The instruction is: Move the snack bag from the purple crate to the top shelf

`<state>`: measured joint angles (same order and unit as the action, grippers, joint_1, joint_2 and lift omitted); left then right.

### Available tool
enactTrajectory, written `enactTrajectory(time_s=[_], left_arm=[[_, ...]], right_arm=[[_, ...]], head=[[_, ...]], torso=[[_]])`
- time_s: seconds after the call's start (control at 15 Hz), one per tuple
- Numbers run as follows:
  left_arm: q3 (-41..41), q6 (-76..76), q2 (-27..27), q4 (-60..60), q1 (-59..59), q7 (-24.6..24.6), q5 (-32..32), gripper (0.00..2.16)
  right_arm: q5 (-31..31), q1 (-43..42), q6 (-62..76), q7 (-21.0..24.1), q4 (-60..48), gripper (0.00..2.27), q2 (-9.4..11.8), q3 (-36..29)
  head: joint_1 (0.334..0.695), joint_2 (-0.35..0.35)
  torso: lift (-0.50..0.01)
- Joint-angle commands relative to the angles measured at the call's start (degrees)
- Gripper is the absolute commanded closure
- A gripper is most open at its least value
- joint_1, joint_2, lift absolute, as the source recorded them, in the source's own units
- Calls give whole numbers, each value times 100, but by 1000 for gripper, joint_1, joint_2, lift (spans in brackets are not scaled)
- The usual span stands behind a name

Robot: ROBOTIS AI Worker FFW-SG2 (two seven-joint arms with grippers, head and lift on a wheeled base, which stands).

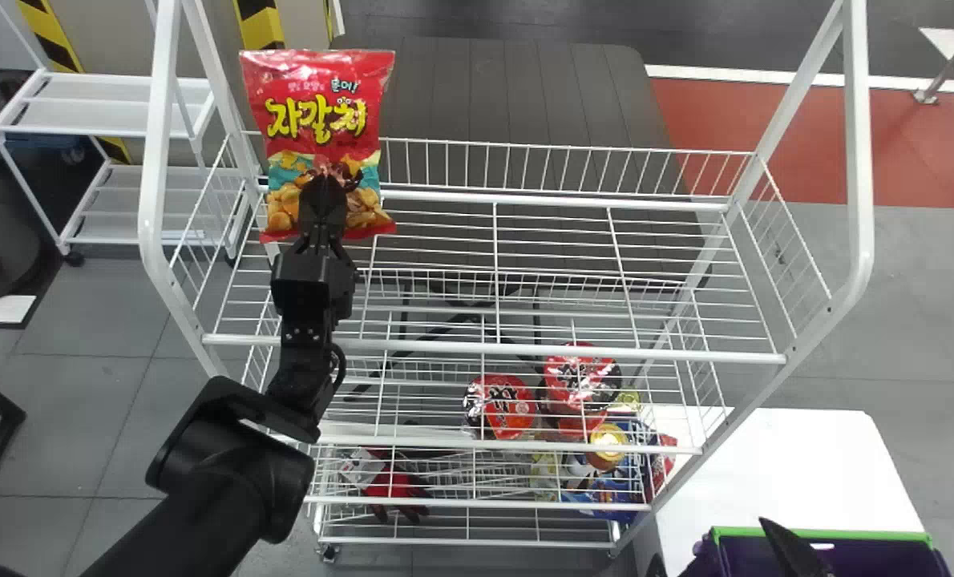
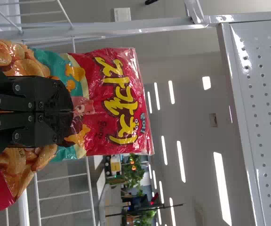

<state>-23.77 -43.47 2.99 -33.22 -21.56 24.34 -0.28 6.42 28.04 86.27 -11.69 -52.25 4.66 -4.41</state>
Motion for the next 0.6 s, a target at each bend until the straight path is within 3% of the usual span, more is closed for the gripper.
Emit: enactTrajectory(time_s=[0.0,0.53], left_arm=[[22,1,0,70,-33,-8,2,1497],[31,19,0,150,-50,-87,19,1426]], right_arm=[[0,0,7,0,4,76,0,2],[0,0,60,0,4,76,0,28]], head=[[695,-48],[695,-39]], torso=[[0],[0]])
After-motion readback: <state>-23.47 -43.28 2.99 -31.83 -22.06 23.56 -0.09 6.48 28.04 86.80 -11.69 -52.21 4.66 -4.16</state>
